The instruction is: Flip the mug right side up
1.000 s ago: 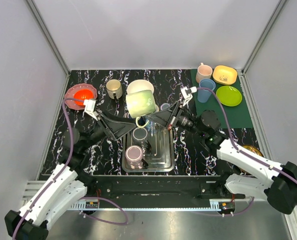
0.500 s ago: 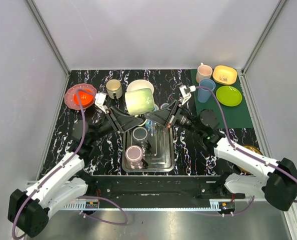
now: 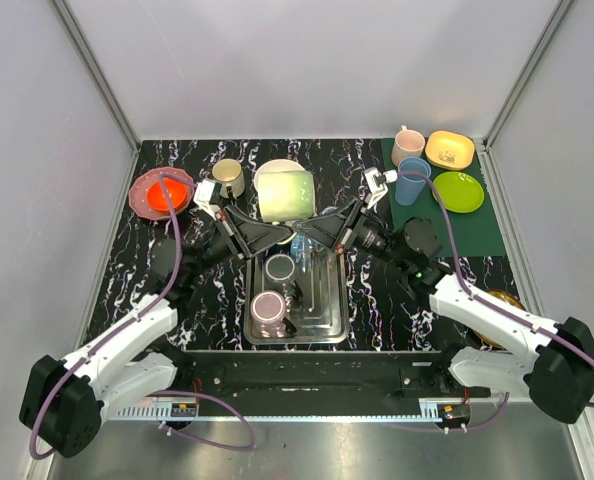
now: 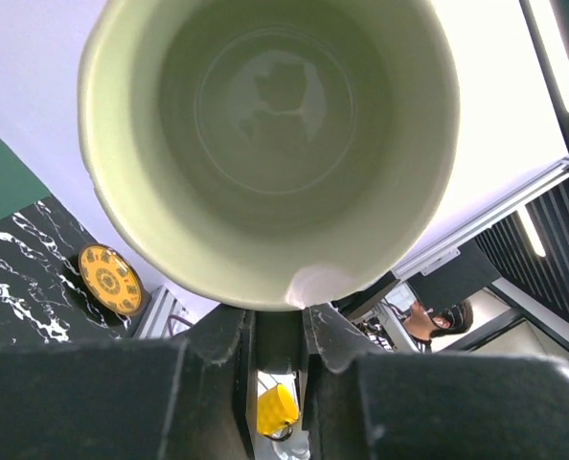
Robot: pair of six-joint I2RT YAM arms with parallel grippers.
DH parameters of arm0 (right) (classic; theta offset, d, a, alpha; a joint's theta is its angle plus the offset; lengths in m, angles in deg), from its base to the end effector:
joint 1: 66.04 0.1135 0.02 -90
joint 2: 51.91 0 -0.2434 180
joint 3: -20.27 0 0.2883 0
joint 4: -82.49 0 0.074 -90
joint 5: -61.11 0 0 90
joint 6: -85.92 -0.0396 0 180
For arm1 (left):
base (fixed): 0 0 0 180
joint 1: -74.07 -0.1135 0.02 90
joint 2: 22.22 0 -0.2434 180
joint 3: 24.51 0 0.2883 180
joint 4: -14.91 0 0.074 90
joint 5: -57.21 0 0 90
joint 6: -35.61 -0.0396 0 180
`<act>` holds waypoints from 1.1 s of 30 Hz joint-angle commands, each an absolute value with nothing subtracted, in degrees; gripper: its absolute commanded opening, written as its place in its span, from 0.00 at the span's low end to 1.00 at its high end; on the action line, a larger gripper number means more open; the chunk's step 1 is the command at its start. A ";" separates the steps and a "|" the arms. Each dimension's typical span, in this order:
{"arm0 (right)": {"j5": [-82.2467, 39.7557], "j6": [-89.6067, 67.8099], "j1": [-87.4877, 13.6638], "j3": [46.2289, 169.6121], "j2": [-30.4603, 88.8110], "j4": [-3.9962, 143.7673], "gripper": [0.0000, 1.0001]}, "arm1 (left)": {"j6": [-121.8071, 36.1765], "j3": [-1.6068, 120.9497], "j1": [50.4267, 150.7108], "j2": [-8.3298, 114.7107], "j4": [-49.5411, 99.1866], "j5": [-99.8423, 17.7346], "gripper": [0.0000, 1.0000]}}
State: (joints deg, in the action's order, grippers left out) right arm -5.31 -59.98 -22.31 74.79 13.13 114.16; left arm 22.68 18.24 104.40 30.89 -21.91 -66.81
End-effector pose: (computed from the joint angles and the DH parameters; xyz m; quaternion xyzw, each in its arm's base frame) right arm 0.2084 0.2213 0.3213 -0.1089 0.5681 0.6914 0.4328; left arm 0.2073 -0.1469 0.3039 0.0286 0.5608 -0.7464 0.3572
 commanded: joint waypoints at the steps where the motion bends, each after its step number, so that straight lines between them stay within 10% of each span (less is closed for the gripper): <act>1: 0.98 -55.41 -21.65 75.00 12.17 111.09 0.00 | 25.42 20.64 105.09 30.18 -35.82 -63.73 0.00; 3: 1.96 -54.98 -21.65 75.79 11.64 108.29 0.07 | 24.10 19.94 105.09 28.42 -33.74 -62.94 0.00; 4: 2.31 -54.54 -21.74 76.31 11.20 106.97 0.35 | 21.48 20.02 105.18 25.97 -31.28 -62.33 0.00; 10: -8.10 -44.71 -21.65 84.21 5.32 82.13 0.96 | -0.18 28.52 104.83 14.98 6.03 -53.05 0.00; 18: -36.06 -31.08 -21.74 99.51 5.57 43.27 1.00 | -27.31 55.77 101.51 28.56 68.63 -10.13 0.00; 33: -37.86 -30.63 -21.65 93.90 3.64 42.44 1.00 | -33.65 53.68 87.08 57.31 57.96 -15.21 0.00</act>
State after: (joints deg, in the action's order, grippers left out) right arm -36.88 -31.66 -21.79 94.87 4.87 41.55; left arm -31.57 49.46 88.22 55.96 67.83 -17.35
